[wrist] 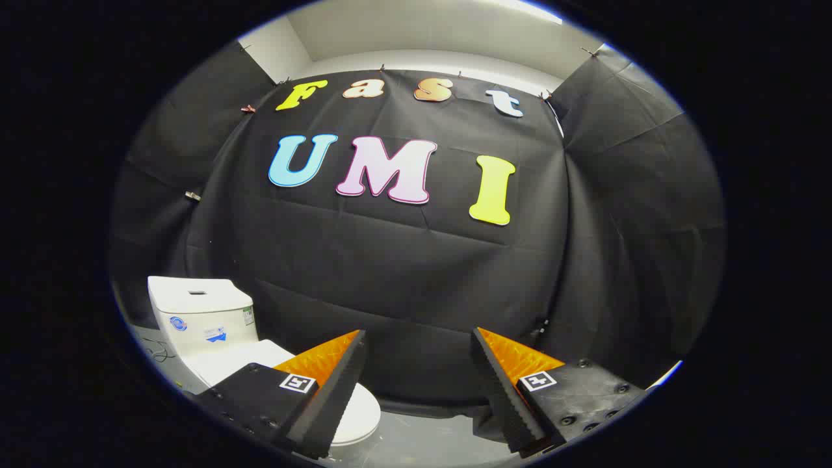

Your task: Open the toilet lid.

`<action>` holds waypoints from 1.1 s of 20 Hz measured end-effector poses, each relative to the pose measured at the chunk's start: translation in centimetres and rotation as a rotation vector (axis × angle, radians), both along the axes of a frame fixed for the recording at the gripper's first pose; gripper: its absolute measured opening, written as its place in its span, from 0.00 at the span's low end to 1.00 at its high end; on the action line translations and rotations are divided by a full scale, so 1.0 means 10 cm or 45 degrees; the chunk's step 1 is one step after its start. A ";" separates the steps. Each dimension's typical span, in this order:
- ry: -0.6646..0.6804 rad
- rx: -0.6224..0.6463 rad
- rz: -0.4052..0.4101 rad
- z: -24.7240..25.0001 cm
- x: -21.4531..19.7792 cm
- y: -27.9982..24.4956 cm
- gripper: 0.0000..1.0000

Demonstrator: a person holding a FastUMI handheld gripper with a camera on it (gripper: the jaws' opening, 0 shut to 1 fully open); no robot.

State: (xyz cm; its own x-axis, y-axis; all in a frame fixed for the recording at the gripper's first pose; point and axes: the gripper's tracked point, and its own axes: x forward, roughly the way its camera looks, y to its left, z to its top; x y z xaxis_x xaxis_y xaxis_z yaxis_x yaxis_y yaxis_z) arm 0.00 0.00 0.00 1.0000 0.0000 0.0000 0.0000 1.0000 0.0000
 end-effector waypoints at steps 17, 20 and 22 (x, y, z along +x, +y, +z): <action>0.019 0.016 0.005 -0.05 0.02 0.00 0.98; 0.027 0.018 0.025 -0.07 0.01 0.05 0.98; 0.028 0.013 0.038 -0.08 0.00 0.07 0.98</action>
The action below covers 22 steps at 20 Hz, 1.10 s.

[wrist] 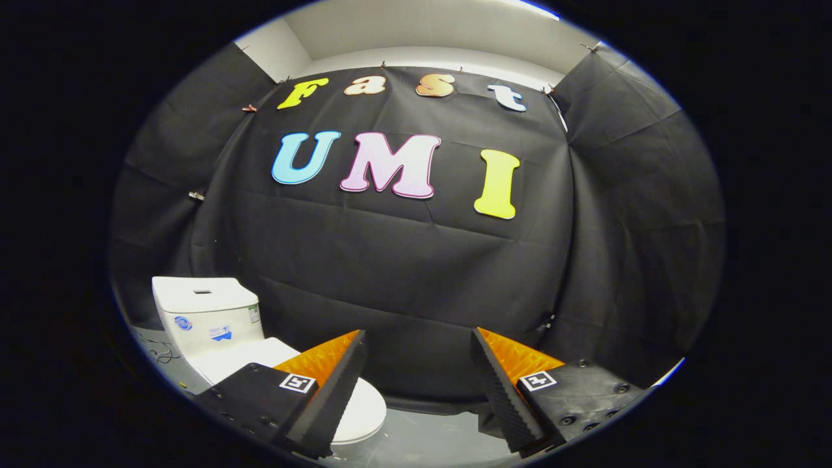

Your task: Open the toilet lid.

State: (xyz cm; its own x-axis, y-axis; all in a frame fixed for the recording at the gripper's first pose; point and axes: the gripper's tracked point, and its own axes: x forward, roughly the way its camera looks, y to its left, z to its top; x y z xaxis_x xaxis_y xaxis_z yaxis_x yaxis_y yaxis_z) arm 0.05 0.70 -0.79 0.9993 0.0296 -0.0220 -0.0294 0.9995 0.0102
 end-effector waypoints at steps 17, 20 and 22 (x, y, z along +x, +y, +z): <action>0.207 0.071 0.143 -0.67 0.35 0.11 0.98; 0.417 0.249 0.202 -1.20 0.24 0.21 0.98; 0.554 0.381 0.215 -1.57 0.14 0.28 0.98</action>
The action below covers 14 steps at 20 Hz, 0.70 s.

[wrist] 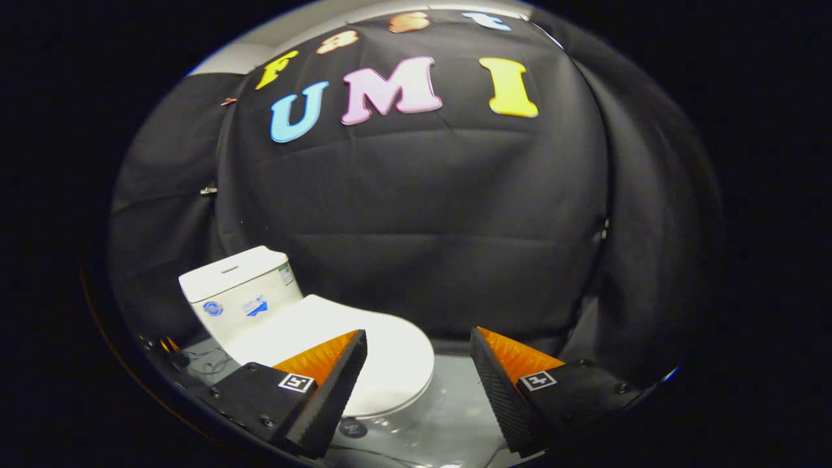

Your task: Open the toilet lid.

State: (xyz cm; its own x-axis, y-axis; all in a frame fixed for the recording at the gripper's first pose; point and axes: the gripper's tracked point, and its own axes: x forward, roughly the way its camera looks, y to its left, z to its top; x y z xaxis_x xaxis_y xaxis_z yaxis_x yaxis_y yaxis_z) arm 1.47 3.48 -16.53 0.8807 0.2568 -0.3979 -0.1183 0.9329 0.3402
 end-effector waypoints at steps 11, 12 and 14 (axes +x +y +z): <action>0.556 0.515 0.126 -1.41 -0.82 0.65 0.99; 0.586 0.519 0.134 -1.53 -0.86 0.69 0.99; 0.643 0.517 0.183 -1.74 -0.98 0.84 0.99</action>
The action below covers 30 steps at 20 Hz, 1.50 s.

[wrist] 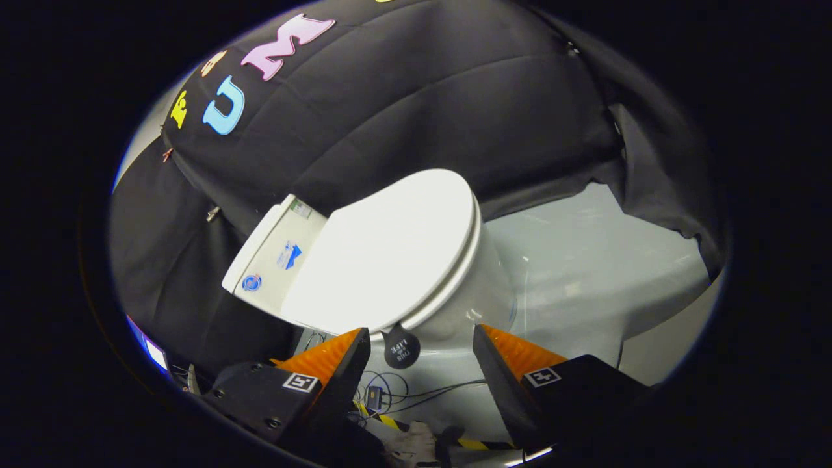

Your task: Open the toilet lid.

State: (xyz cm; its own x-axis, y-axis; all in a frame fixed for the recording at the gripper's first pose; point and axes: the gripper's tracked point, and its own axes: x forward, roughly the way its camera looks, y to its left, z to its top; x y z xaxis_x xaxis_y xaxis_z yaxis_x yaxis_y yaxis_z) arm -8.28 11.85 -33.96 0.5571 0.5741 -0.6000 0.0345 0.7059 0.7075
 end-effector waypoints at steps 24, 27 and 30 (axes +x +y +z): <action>0.246 0.288 0.090 -0.22 0.05 0.55 0.19; 0.187 0.277 0.105 -0.20 0.04 0.56 0.19; 0.200 0.310 0.039 -0.16 0.05 0.56 0.05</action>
State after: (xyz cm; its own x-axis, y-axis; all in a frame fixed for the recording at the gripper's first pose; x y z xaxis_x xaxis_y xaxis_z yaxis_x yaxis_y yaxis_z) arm -7.73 17.43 -35.52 0.4486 0.7266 -0.5203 0.1387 0.5186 0.8437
